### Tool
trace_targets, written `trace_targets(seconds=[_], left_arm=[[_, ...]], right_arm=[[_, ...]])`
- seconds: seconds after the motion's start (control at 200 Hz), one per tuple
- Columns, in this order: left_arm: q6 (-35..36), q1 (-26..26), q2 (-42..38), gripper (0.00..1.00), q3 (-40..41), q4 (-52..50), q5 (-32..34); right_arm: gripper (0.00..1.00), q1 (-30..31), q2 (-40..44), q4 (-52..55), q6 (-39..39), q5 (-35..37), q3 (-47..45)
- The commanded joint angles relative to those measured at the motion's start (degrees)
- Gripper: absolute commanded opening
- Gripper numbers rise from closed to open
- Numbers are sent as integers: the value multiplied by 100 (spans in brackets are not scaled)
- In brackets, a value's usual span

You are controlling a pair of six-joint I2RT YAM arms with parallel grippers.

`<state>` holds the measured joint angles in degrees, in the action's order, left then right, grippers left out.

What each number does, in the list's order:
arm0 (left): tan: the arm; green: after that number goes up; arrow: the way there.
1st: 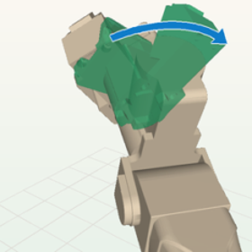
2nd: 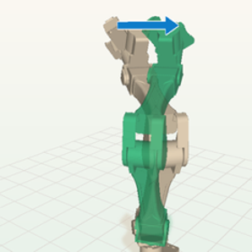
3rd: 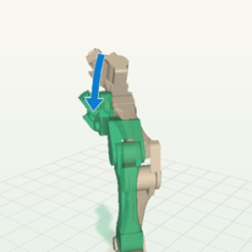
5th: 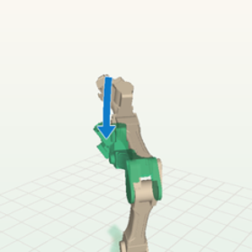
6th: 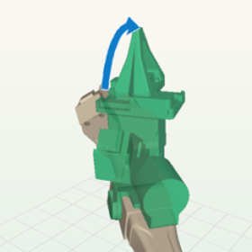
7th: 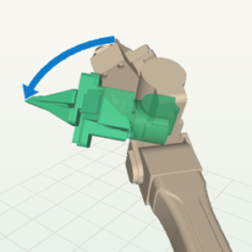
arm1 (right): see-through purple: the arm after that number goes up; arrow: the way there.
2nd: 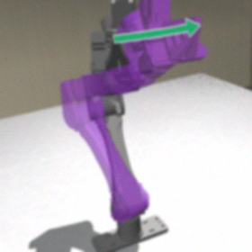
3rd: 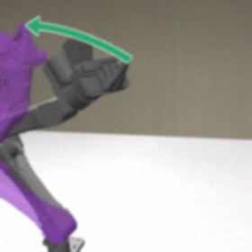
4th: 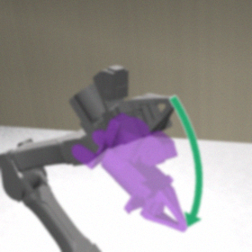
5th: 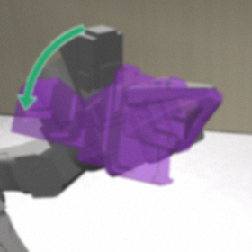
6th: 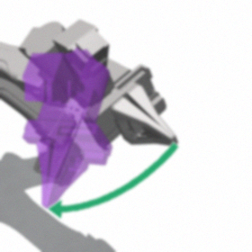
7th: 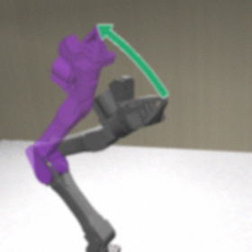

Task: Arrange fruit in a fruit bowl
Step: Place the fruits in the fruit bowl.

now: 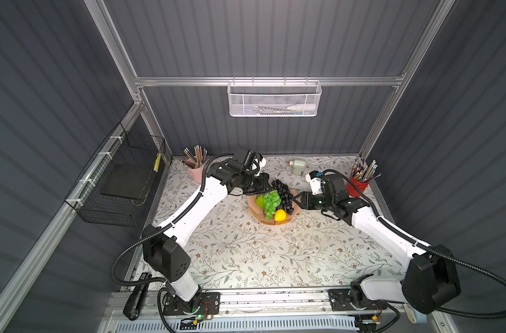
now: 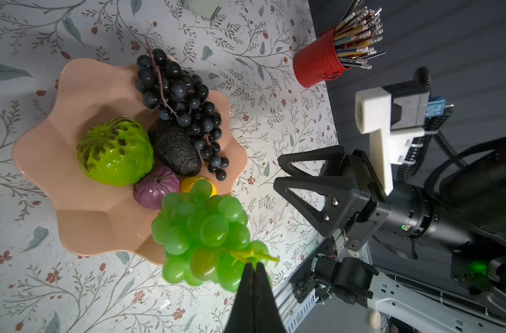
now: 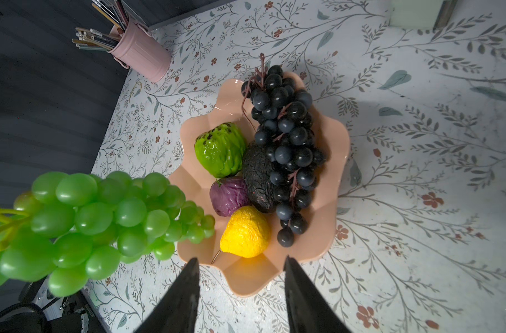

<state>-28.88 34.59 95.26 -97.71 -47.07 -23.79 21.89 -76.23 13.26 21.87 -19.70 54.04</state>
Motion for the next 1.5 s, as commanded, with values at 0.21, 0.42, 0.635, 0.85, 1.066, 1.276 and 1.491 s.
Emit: trace_targets(seconds=[0.21,0.42,0.635,0.85,1.066,1.276,1.491], left_arm=[[-36,37,-179,0,535,202,-378],[-52,31,-254,0,877,365,-223],[74,14,-173,0,916,253,165],[118,-139,-122,0,1089,285,454],[162,-390,-6,0,1277,526,776],[292,-580,374,0,1068,655,827],[454,-642,915,0,658,573,886]], right_arm=[[50,-1,64,-34,-33,-16,-94],[50,-5,20,-49,-33,-16,-111],[50,-7,-58,-53,-34,-34,-86],[51,-1,-178,-54,-60,-69,-52],[51,-1,-285,-118,-34,-127,-69],[51,-1,-254,-130,-15,-156,-77],[52,-1,-366,-131,-60,-204,-52]])
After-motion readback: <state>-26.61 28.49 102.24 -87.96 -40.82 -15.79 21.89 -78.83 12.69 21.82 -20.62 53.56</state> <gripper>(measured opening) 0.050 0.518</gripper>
